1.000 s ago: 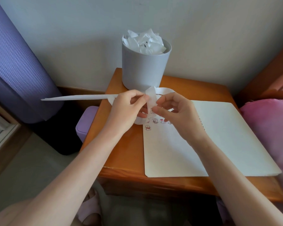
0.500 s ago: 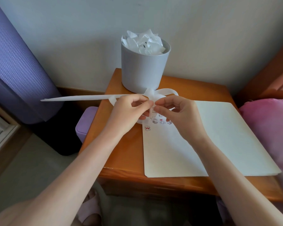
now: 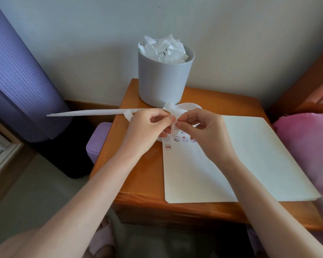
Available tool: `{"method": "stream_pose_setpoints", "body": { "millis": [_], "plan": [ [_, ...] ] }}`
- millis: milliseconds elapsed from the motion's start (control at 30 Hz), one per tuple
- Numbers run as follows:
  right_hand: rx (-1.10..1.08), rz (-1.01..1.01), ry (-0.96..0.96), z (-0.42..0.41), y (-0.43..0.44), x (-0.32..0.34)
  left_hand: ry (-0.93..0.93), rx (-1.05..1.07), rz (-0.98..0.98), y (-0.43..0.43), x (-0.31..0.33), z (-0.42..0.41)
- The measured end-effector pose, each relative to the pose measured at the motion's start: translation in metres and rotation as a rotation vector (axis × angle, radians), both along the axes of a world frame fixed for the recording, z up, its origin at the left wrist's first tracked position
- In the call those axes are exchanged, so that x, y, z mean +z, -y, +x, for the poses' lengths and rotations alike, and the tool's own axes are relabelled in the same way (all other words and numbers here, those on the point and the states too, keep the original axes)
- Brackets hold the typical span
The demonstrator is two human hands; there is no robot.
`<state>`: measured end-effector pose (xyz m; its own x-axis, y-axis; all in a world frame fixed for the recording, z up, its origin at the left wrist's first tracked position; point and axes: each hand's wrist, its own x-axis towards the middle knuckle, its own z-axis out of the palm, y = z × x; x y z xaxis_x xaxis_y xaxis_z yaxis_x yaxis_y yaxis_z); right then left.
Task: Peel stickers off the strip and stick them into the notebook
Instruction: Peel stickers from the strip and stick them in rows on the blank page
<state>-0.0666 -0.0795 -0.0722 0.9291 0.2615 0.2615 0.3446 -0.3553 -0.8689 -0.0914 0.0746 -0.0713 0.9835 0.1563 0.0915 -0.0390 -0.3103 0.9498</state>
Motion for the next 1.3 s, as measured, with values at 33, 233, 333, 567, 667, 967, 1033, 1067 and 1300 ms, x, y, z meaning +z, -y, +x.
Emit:
{"method": "stream_pose_setpoints", "body": {
  "millis": [33,233,333,567,667,967,1033,1067,1300],
  "plan": [
    [0.002,-0.006,0.006,-0.0003,-0.0001,0.0001,0.003,0.001,0.004,0.0004,-0.0004,0.0],
    [-0.003,0.027,-0.001,-0.0004,-0.0014,-0.0005,-0.019,-0.005,0.011,0.0004,-0.0013,0.0008],
    [-0.012,0.043,-0.002,0.0006,-0.0008,-0.0007,-0.06,-0.027,-0.009,0.0001,-0.0011,0.0012],
    [-0.013,0.018,-0.005,0.0022,0.0007,-0.0006,-0.083,-0.05,-0.04,-0.0004,-0.0001,0.0005],
    [-0.003,0.009,-0.004,0.0019,0.0006,-0.0001,-0.075,-0.049,-0.048,-0.0004,0.0003,-0.0003],
    [0.022,-0.065,-0.026,0.0027,0.0019,-0.0002,-0.051,-0.034,-0.014,0.0017,0.0002,-0.0017],
    [0.031,-0.057,-0.041,0.0025,0.0025,0.0011,-0.051,-0.033,-0.011,0.002,0.0,-0.0013],
    [0.038,-0.039,-0.051,0.0023,0.0026,0.002,-0.051,-0.034,-0.012,0.0021,0.0001,-0.0009],
    [0.077,0.021,-0.1,0.0008,0.0034,0.0047,-0.042,-0.044,-0.011,0.001,0.0005,-0.0013]
  ]
}}
